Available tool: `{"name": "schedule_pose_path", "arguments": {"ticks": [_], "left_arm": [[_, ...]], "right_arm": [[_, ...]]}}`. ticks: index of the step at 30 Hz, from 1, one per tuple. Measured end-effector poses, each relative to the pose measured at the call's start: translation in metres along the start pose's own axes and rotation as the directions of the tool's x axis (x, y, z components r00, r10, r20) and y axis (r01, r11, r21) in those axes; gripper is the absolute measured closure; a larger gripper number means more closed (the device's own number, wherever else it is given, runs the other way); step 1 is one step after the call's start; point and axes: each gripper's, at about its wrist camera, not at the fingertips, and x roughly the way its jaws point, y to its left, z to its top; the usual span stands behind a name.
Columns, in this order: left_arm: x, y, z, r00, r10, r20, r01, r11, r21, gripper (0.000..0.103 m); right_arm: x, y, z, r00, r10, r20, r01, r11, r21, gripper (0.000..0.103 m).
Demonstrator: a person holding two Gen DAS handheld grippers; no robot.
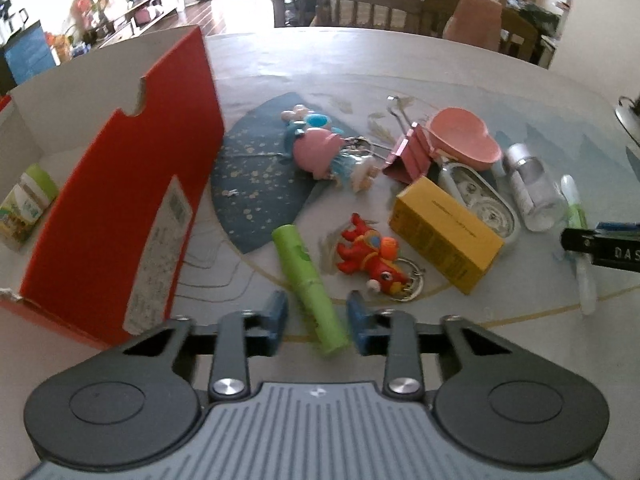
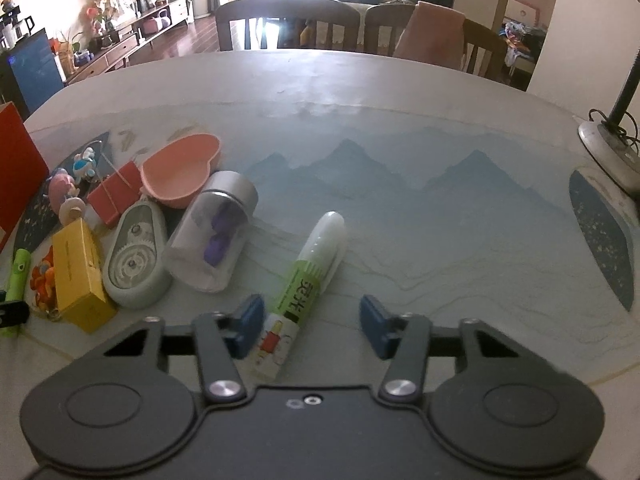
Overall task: Organize rigid objects
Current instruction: 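Grasp the green marker with the left tool while the right tool grasps the glue stick, then carry the marker and glue stick into the box and open both tools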
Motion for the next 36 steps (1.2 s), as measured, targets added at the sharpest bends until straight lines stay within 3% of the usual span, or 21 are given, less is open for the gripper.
{"name": "schedule_pose_path", "arguments": {"ticks": [4, 5, 19, 36], "left_arm": [[-0.001, 0.008, 0.0, 1.0, 0.012, -0.004, -0.012, 1.0, -0.016, 0.086], [-0.001, 0.008, 0.0, 1.0, 0.011, -0.004, -0.011, 1.0, -0.013, 0.087], [-0.023, 0.015, 0.001, 0.998, -0.052, 0.031, 0.053, 0.999, -0.008, 0.087], [-0.078, 0.03, 0.016, 0.975, -0.207, 0.077, 0.208, 0.978, 0.003, 0.087]], "right_arm": [[-0.003, -0.004, 0.001, 1.0, 0.005, 0.001, -0.005, 1.0, 0.014, 0.085], [-0.003, -0.005, 0.001, 1.0, 0.004, 0.0, -0.004, 1.0, 0.015, 0.085], [-0.057, -0.008, -0.014, 0.996, 0.055, 0.064, -0.06, 0.996, 0.068, 0.086], [-0.14, 0.052, -0.004, 0.969, 0.181, 0.17, -0.192, 0.98, 0.052, 0.086]]}}
